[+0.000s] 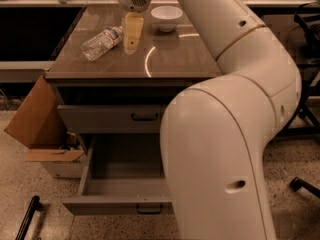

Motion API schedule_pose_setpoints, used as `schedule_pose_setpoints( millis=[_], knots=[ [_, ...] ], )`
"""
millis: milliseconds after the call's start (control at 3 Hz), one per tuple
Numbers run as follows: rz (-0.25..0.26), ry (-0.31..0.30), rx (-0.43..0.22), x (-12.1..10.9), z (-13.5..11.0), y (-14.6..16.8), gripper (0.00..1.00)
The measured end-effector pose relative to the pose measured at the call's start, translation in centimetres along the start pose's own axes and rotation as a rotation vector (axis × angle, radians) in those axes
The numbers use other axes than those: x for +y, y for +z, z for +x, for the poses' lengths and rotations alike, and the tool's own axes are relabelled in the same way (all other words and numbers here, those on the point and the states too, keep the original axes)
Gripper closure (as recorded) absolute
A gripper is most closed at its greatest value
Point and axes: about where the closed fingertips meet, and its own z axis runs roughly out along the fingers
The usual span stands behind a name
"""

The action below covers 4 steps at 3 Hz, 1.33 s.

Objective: Place water bottle into middle drawer

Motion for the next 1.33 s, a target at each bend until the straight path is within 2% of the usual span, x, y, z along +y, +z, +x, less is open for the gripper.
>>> schedule_pose_setpoints(
  millis=[333, 1000, 1333],
  knots=[
    [0.000, -0.001, -0.001, 0.0, 0.0, 0.1, 0.00],
    [-0.011, -0.040, -0.024, -1.6, -2.6, 4.1, 0.00],
    [-0.041, -0.040, -0.054, -1.6, -3.5, 6.3, 0.00]
  ],
)
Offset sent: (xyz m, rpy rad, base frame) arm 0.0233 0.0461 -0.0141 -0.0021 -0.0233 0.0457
